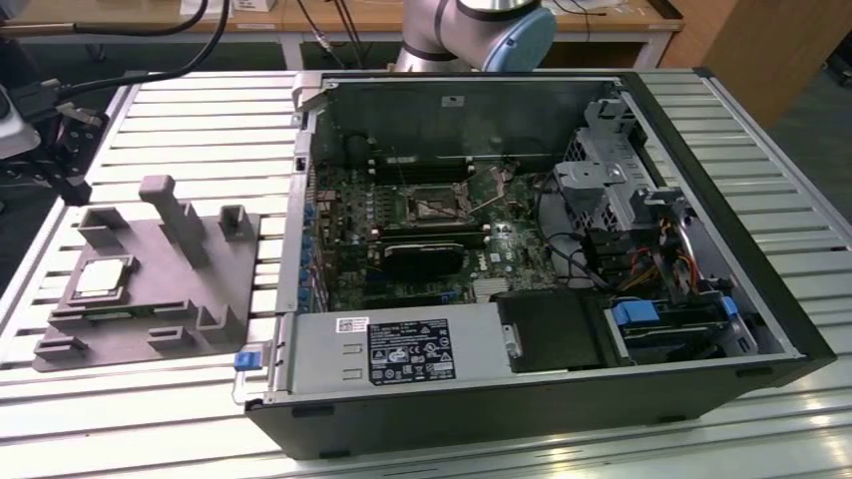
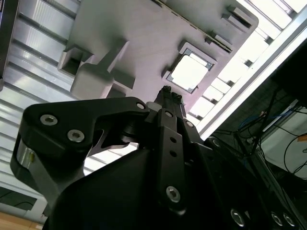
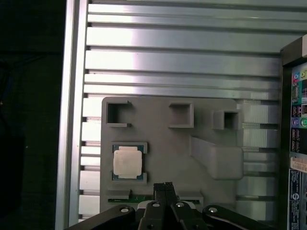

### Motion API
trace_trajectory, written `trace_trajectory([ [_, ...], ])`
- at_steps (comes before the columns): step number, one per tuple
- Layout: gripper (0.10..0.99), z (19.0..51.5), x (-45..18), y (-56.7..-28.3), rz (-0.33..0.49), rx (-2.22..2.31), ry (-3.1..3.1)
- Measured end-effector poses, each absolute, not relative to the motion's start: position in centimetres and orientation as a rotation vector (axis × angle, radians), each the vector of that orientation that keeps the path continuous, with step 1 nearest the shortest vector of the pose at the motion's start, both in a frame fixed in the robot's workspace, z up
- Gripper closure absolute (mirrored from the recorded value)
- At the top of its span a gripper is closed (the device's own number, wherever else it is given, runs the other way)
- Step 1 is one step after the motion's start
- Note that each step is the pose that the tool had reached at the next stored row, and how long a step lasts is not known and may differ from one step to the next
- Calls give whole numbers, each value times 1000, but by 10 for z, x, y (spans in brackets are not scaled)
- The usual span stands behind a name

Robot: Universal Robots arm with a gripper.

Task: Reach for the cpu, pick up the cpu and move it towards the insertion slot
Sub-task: 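Pick up the cpu and move it towards the insertion slot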

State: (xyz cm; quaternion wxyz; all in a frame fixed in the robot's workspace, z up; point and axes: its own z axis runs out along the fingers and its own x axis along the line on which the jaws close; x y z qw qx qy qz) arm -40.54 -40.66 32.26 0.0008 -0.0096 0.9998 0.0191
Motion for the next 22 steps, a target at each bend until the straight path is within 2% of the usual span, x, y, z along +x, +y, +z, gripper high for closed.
trace_trajectory([
  [22, 980, 306, -412, -407, 60, -30, 3139],
])
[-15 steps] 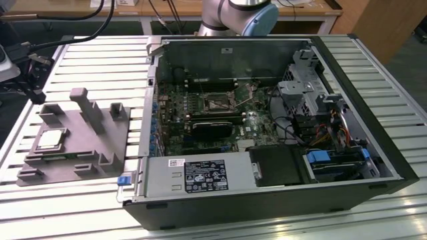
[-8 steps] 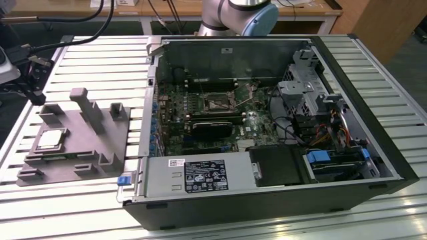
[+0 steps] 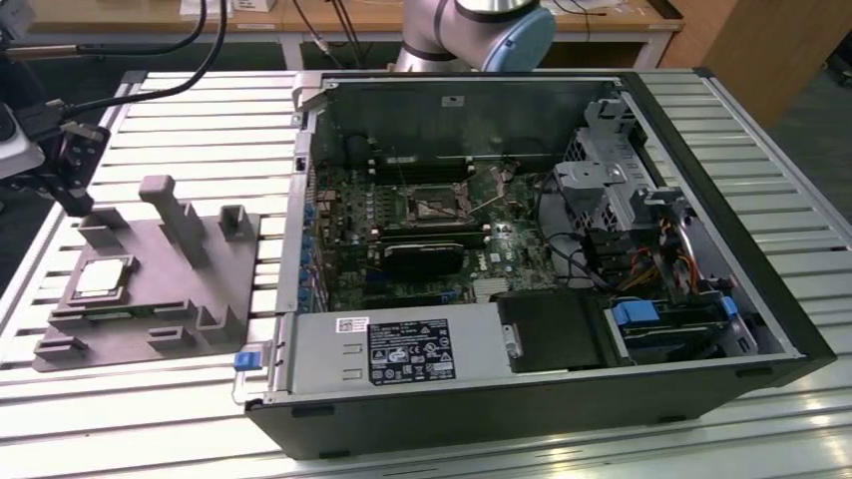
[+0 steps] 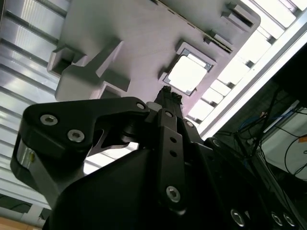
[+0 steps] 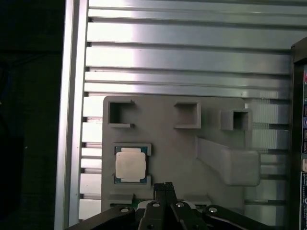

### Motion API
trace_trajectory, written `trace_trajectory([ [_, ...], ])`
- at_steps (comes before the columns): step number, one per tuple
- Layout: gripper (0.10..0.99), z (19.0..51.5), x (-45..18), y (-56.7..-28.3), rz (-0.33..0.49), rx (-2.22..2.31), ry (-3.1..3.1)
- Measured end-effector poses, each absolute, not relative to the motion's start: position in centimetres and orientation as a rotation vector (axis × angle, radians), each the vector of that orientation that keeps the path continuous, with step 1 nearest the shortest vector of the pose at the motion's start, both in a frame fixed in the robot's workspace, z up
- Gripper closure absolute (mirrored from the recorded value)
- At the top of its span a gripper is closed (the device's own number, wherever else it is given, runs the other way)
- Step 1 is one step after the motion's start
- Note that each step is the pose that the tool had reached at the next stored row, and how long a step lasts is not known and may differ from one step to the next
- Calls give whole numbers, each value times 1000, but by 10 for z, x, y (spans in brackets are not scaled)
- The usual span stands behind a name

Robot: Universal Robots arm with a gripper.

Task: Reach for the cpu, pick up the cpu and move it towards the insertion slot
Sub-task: 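Pick up the cpu and move it towards the insertion slot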

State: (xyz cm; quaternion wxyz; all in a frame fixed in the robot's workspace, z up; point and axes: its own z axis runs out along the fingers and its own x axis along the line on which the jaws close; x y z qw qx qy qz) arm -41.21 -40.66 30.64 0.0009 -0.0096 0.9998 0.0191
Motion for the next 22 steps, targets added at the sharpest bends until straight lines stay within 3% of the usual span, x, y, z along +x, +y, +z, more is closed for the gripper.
trace_trajectory([
  [22, 980, 274, -423, -407, 60, -30, 3139],
])
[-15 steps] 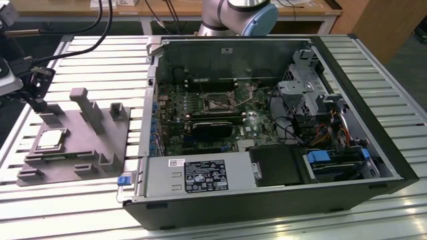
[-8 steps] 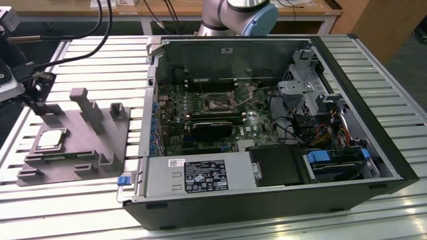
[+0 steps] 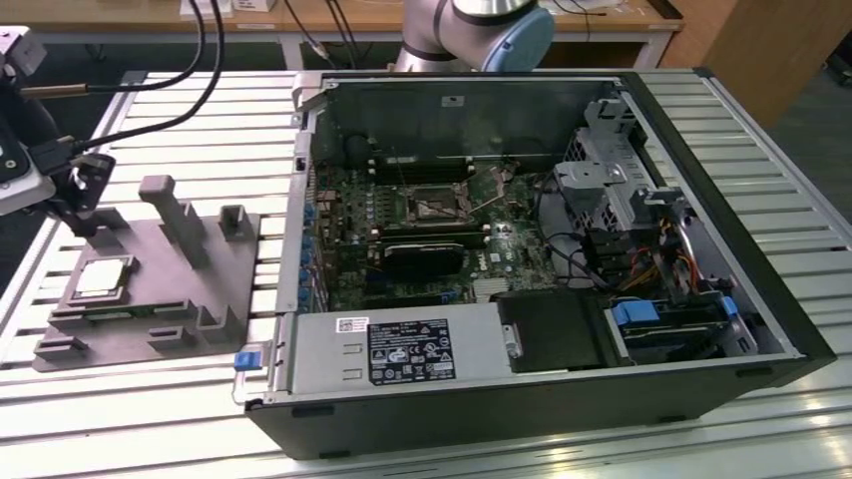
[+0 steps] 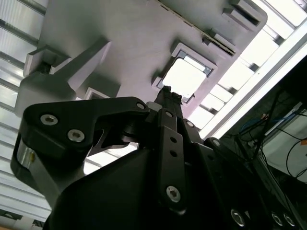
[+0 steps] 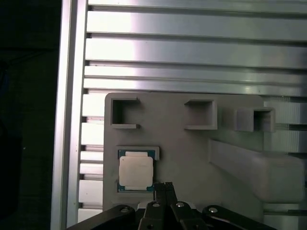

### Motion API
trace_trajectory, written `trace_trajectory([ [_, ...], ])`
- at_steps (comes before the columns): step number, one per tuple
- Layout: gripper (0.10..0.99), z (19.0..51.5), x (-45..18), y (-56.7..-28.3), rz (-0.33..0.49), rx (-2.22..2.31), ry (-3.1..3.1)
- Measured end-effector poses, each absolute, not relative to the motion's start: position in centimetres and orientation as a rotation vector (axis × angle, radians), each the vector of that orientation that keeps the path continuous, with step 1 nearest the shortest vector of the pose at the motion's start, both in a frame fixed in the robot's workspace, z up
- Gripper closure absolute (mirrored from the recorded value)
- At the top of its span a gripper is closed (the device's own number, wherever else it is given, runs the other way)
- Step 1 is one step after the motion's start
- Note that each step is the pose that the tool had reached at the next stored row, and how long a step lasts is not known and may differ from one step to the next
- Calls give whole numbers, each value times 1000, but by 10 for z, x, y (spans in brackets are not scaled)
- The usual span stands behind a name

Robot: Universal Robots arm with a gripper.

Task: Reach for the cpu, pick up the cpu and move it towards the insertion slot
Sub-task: 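Pick up the cpu and move it towards the insertion slot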

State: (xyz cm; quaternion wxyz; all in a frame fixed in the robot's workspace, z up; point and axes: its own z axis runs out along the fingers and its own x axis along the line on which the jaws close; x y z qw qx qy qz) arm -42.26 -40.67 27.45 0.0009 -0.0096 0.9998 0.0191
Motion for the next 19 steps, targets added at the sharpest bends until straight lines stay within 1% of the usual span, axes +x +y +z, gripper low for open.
trace_trajectory([
  [19, 980, 243, -432, -407, 60, -30, 3139],
])
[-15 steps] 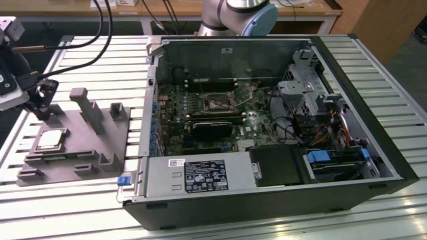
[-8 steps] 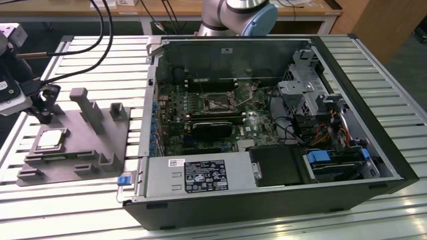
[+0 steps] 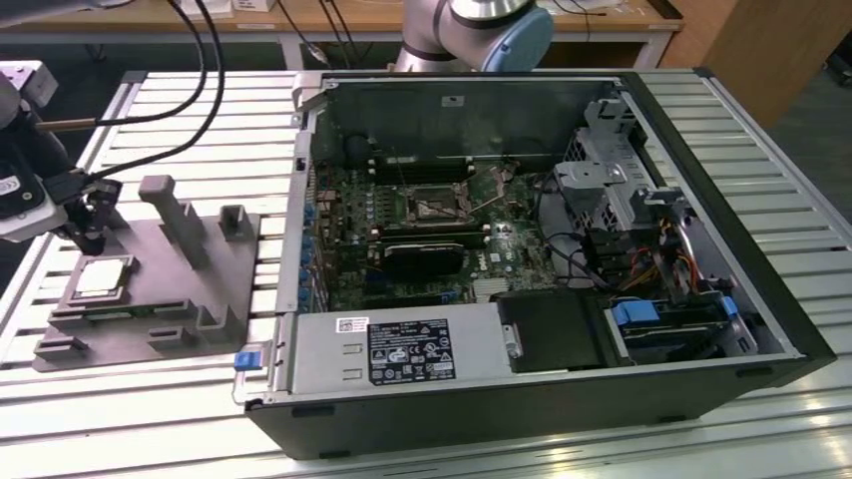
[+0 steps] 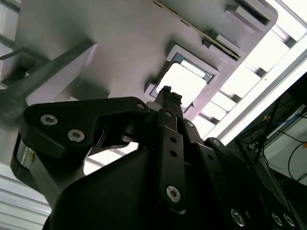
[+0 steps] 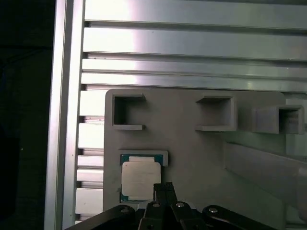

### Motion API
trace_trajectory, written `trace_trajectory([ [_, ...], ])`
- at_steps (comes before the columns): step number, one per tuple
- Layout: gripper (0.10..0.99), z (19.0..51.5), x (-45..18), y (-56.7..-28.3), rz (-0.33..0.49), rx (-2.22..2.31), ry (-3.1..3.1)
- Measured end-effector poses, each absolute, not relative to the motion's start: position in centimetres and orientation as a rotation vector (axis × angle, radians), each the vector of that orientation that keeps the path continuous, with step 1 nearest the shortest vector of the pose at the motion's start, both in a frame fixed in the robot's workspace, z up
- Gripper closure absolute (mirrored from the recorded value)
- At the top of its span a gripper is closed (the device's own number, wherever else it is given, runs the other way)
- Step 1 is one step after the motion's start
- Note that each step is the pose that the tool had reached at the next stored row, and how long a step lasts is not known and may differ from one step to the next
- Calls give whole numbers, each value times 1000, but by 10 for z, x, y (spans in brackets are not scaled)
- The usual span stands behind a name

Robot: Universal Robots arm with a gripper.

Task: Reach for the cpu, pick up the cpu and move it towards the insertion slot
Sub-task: 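Pick up the cpu and move it towards the insertion slot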

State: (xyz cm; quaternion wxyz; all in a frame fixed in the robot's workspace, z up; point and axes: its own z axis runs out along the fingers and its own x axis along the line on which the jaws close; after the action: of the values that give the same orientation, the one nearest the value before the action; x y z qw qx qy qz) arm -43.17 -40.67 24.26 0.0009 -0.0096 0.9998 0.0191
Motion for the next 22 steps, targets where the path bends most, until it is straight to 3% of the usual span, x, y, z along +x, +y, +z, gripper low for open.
trace_trajectory([
  [22, 980, 204, -451, -407, 60, -30, 3139],
])
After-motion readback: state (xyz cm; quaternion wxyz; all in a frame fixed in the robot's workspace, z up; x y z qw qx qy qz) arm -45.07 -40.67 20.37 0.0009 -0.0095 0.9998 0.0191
